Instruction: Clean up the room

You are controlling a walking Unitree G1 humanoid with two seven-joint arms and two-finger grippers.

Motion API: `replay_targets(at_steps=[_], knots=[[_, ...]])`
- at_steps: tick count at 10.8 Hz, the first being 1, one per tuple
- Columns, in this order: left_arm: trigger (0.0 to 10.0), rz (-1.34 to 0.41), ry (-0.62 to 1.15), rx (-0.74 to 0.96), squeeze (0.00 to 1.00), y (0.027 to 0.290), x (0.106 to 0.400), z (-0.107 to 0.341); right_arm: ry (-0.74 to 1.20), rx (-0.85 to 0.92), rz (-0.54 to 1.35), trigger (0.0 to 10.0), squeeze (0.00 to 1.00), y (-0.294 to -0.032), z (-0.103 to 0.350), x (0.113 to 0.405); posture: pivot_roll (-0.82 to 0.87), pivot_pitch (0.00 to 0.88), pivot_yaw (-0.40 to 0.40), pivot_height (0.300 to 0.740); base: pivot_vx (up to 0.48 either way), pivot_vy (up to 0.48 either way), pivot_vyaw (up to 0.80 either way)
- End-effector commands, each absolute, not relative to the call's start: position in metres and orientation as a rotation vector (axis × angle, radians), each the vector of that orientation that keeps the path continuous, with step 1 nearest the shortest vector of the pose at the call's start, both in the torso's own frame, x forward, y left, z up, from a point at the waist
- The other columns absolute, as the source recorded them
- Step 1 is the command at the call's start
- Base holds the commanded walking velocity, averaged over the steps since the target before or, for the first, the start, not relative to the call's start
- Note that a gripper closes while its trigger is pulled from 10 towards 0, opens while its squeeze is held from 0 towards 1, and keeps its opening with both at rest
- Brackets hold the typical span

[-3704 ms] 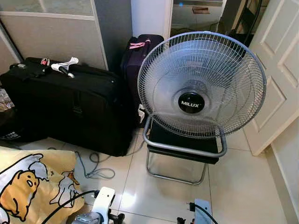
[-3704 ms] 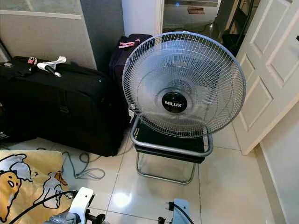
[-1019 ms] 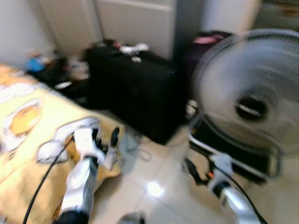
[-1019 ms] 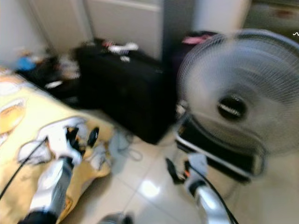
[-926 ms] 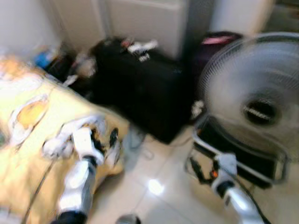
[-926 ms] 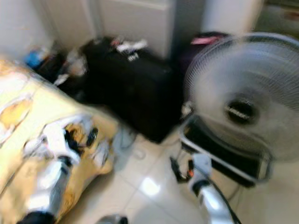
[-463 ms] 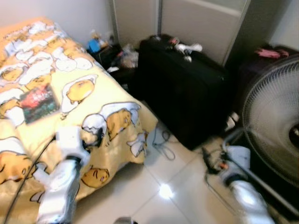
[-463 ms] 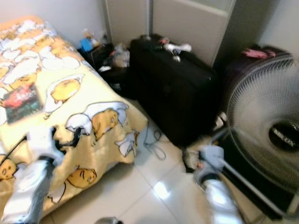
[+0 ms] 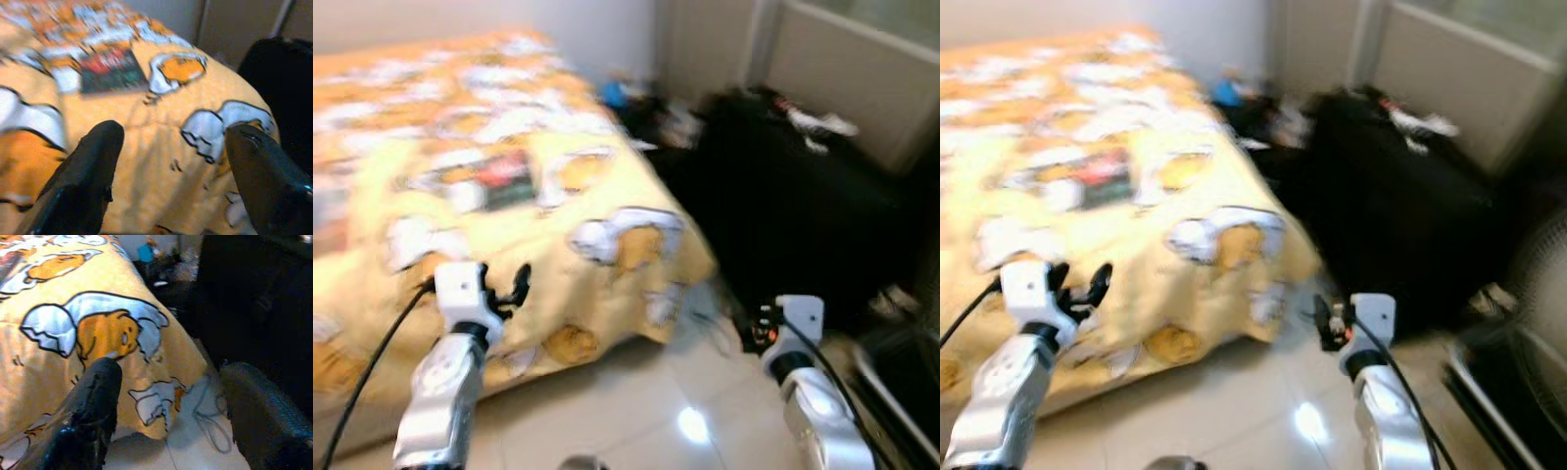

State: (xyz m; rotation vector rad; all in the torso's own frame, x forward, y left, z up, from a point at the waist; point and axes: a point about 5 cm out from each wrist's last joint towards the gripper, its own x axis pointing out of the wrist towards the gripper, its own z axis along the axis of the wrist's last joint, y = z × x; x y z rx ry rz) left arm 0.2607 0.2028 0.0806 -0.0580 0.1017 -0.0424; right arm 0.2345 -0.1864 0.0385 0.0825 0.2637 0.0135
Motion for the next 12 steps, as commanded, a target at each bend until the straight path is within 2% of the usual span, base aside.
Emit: replay_targets(at_steps=[1,2,3,4,5,6,7,8,9,11,12], knots=[[4.4,-0.009,0.064,-0.022,0.00,0.203,0.265,0.086,0.252,0.090,-0.042,0.0,0.00,-0.194,0.043,0.237,0.01,0.000,0.046,0.740,0.000,0.000,0.80],[10.0,0.048,0.063,0.007,0.00,0.207,0.269,0.091,0.287,0.059,-0.108,10.0,0.00,-0.195,0.043,0.243,0.01,0.000,0.043,0.740,0.000,0.000,0.00],[10.0,0.004,0.134,-0.026,0.00,0.207,0.269,0.089,0.277,0.086,-0.135,10.0,0.00,-0.193,0.047,0.249,0.01,0.000,0.042,0.740,0.000,0.000,0.00],[10.0,-0.067,0.130,-0.047,0.00,0.204,0.266,0.092,0.242,0.142,-0.163,10.0,0.00,-0.193,0.052,0.253,0.02,0.000,0.036,0.740,0.000,0.000,0.00],[10.0,-0.054,0.122,0.013,0.00,0.203,0.263,0.095,0.218,0.128,-0.139,10.0,0.00,-0.199,0.058,0.257,0.03,0.000,0.025,0.740,0.000,0.000,0.00],[10.0,-0.074,0.113,0.036,0.00,0.198,0.260,0.093,0.286,0.138,-0.125,10.0,0.00,-0.203,0.053,0.252,0.02,0.000,0.022,0.740,0.000,0.000,0.00],[10.0,-0.080,0.117,0.044,0.00,0.194,0.259,0.092,0.268,0.198,-0.114,10.0,0.00,-0.206,0.055,0.248,0.01,0.000,0.023,0.740,0.000,0.000,0.00],[10.0,-0.119,0.139,0.041,0.00,0.184,0.254,0.092,0.249,0.164,-0.094,10.0,0.00,-0.207,0.060,0.244,0.00,0.000,0.035,0.740,0.000,0.000,0.00],[10.0,-0.124,0.147,0.076,0.00,0.179,0.253,0.094,0.226,-0.002,-0.075,10.0,0.00,-0.204,0.064,0.246,-0.01,0.000,0.045,0.740,0.000,0.000,0.80],[10.0,-0.087,0.136,0.089,0.00,0.184,0.262,0.097,0.192,-0.032,-0.069,10.0,0.00,-0.196,0.069,0.252,-0.01,0.000,0.059,0.740,0.000,0.000,0.80],[10.0,-0.097,0.141,0.066,0.00,0.186,0.264,0.101,0.184,-0.015,-0.059,10.0,0.00,-0.190,0.069,0.253,-0.01,0.000,0.054,0.740,0.000,0.000,0.00]])
